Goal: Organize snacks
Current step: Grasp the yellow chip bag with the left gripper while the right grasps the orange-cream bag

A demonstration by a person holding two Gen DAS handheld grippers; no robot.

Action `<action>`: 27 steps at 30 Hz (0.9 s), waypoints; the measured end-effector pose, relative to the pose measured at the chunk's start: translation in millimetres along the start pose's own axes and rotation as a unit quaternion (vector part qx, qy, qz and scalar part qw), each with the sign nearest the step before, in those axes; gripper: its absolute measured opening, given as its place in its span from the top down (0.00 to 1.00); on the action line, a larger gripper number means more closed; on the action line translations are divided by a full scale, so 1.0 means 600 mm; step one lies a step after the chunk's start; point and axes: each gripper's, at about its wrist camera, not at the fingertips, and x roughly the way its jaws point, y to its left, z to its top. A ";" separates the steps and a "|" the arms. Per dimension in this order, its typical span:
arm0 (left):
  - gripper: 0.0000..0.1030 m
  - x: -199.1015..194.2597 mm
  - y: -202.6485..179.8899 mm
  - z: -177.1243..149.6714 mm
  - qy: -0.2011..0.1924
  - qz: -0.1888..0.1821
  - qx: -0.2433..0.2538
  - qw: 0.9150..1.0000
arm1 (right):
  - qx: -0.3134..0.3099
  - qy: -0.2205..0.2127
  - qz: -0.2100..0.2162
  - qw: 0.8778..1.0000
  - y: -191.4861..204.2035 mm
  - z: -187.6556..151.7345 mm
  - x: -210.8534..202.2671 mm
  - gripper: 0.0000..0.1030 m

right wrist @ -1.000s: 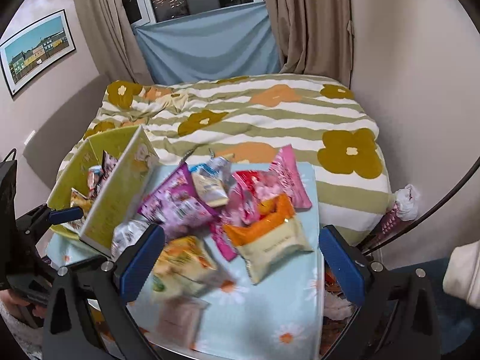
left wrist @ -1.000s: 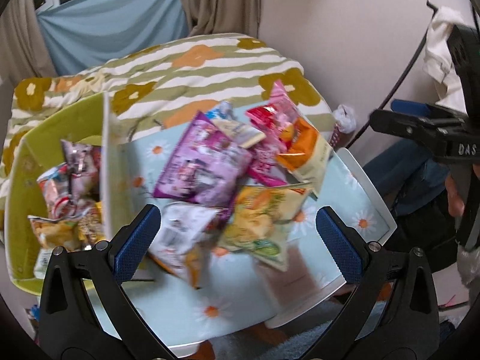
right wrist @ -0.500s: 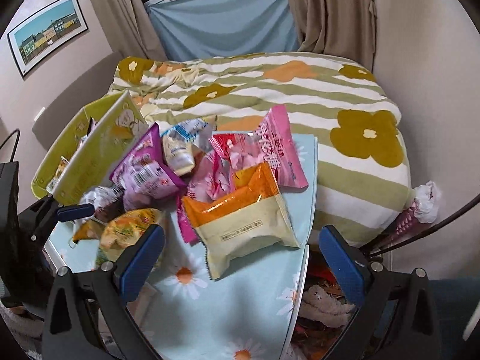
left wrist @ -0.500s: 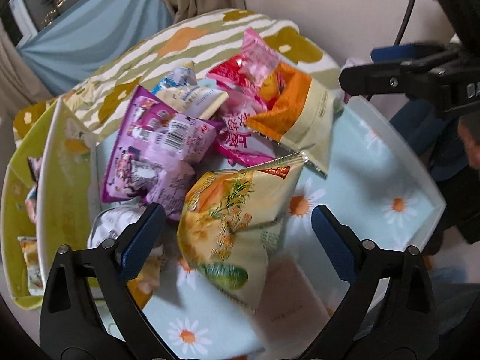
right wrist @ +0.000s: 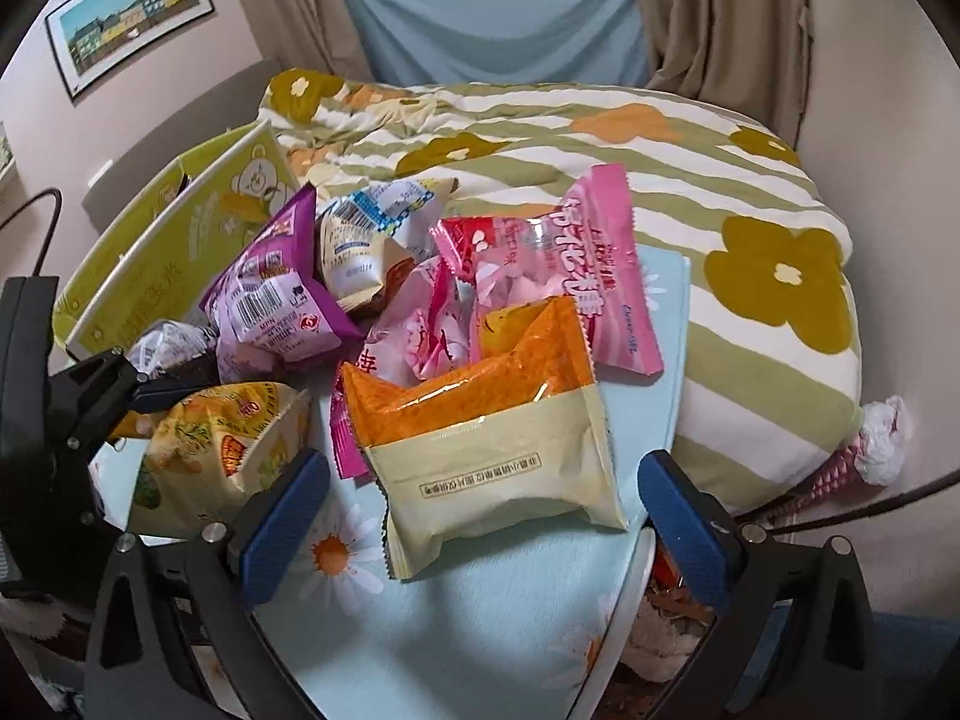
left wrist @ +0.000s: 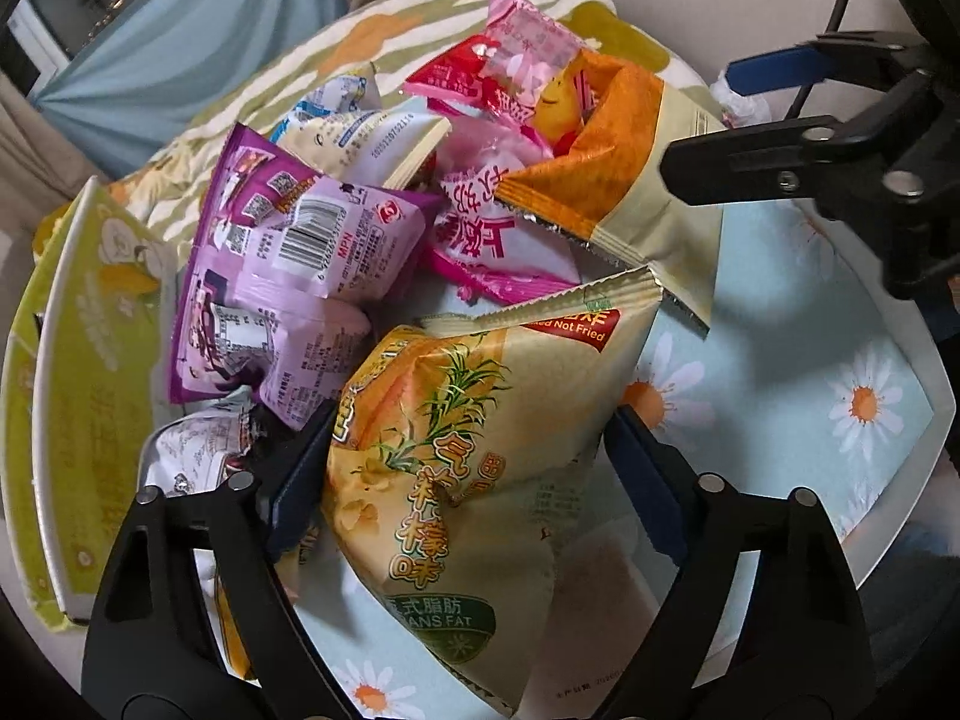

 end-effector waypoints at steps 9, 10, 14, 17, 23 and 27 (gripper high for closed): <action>0.43 0.001 0.002 -0.004 0.012 -0.003 -0.011 1.000 | -0.046 0.018 0.002 0.999 0.009 0.009 0.036 0.00; 0.44 0.000 0.004 -0.003 0.014 -0.004 -0.011 1.000 | -0.051 0.020 0.002 0.998 0.010 0.010 0.040 0.00; 0.45 -0.001 0.003 0.000 0.017 -0.006 -0.015 1.000 | -0.072 0.027 -0.003 0.997 0.015 0.008 0.054 0.00; 0.45 0.000 0.006 0.003 0.019 -0.009 -0.020 1.000 | -0.085 0.034 -0.008 0.996 0.018 0.008 0.067 0.00; 0.45 -0.002 0.011 0.004 0.021 -0.014 -0.026 0.999 | -0.104 0.035 -0.019 0.994 0.017 0.005 0.085 0.00; 0.45 -0.006 0.013 0.005 0.018 -0.015 -0.028 0.999 | -0.110 0.038 -0.019 0.993 0.017 0.004 0.093 0.00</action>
